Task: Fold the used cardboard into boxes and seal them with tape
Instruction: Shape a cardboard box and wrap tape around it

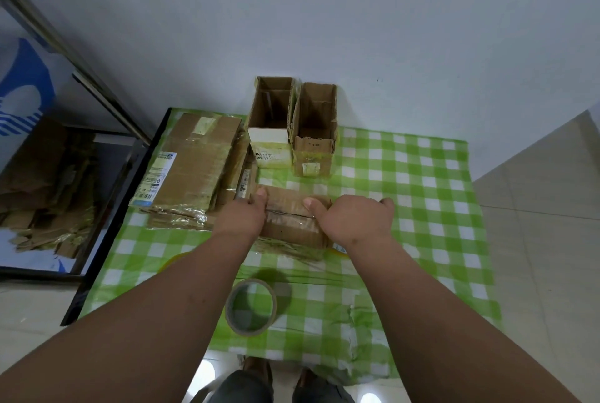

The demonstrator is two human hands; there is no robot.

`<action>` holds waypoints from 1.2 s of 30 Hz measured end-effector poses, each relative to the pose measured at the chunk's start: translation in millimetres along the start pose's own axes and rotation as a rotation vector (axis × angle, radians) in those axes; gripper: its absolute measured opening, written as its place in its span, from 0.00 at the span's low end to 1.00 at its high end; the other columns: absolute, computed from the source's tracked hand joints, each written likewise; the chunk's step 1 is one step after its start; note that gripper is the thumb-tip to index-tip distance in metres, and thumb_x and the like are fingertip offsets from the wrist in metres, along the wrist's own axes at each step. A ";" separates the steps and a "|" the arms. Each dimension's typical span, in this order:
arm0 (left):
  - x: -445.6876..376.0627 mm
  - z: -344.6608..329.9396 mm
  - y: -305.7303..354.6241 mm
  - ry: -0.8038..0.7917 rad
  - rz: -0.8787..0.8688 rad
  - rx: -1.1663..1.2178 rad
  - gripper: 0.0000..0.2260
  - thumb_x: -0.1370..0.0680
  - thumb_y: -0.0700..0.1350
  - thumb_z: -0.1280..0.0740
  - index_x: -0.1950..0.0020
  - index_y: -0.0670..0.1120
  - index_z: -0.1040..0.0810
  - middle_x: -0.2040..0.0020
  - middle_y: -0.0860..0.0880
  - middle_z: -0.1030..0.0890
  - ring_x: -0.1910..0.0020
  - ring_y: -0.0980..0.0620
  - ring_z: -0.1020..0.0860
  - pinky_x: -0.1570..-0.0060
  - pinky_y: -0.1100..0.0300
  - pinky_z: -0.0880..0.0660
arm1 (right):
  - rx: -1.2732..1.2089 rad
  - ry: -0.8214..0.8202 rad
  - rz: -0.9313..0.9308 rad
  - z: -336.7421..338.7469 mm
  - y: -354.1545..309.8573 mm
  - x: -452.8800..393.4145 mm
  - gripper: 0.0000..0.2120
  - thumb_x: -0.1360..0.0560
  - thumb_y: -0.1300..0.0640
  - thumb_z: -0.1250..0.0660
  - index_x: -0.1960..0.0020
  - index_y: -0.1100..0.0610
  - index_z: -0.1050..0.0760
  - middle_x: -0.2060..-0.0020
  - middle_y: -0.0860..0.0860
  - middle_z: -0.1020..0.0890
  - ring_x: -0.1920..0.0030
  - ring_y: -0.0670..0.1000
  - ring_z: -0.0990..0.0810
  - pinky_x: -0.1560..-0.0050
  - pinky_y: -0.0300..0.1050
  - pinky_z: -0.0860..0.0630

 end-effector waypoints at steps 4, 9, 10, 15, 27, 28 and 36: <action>2.8 2.0 2.9 -0.008 0.025 0.050 0.29 0.15 0.56 0.54 0.33 0.34 0.27 0.34 0.33 0.26 0.36 0.37 0.27 0.37 0.49 0.30 | -0.039 -0.045 0.018 -7.1 11.8 -1.9 0.35 0.22 0.29 0.58 0.67 0.53 0.27 0.67 0.49 0.22 0.54 0.53 0.22 0.31 0.61 0.44; 8.7 -4.7 -14.4 -0.145 -0.002 0.271 0.29 0.18 0.61 0.45 0.25 0.41 0.33 0.27 0.40 0.31 0.30 0.40 0.32 0.33 0.48 0.35 | -0.093 -0.202 -0.010 -6.0 15.9 -1.9 0.35 0.33 0.19 0.47 0.54 0.51 0.27 0.50 0.50 0.19 0.44 0.54 0.23 0.33 0.60 0.35; 10.4 -5.8 -19.9 -0.163 -0.001 0.361 0.30 0.19 0.61 0.42 0.24 0.43 0.35 0.27 0.42 0.31 0.29 0.41 0.32 0.33 0.48 0.35 | -0.107 -0.230 -0.002 -3.9 16.2 -2.7 0.34 0.32 0.20 0.46 0.53 0.50 0.27 0.49 0.50 0.20 0.44 0.55 0.23 0.34 0.59 0.32; 9.9 -7.4 -22.8 -0.160 -0.042 0.577 0.15 0.18 0.53 0.39 0.34 0.47 0.31 0.35 0.44 0.26 0.40 0.46 0.26 0.35 0.42 0.28 | -0.406 -0.336 -0.030 -2.5 26.1 0.0 0.22 0.26 0.37 0.34 0.61 0.57 0.26 0.62 0.51 0.23 0.60 0.53 0.24 0.56 0.47 0.28; 7.0 -4.5 53.7 -0.061 -0.325 0.223 0.25 0.17 0.45 0.38 0.22 0.50 0.42 0.25 0.44 0.35 0.29 0.44 0.33 0.32 0.51 0.33 | -0.973 -0.434 -0.146 -38.9 41.5 46.0 0.06 0.28 0.57 0.27 0.53 0.58 0.19 0.53 0.55 0.15 0.51 0.57 0.17 0.45 0.53 0.21; 12.9 -8.1 56.1 -0.071 -0.366 0.237 0.25 0.18 0.44 0.36 0.24 0.50 0.41 0.26 0.44 0.34 0.31 0.45 0.30 0.36 0.55 0.31 | -1.058 -0.414 -0.158 -44.5 42.3 48.4 0.06 0.27 0.58 0.27 0.51 0.58 0.18 0.52 0.56 0.14 0.49 0.58 0.16 0.43 0.55 0.21; 38.2 -28.2 33.6 0.078 -0.726 -0.463 0.39 0.22 0.63 0.37 0.19 0.52 0.53 0.21 0.55 0.59 0.24 0.45 0.51 0.25 0.47 0.47 | -1.232 -0.270 -0.154 -76.1 35.4 62.0 0.12 0.27 0.52 0.26 0.48 0.58 0.21 0.50 0.56 0.15 0.47 0.56 0.17 0.40 0.56 0.23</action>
Point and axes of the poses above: each hand's wrist, its own x-axis away from the middle knuckle, its own z-axis out of the back of the hand, y = z × x, the point moved 3 cm from there along -x, towards the middle knuckle
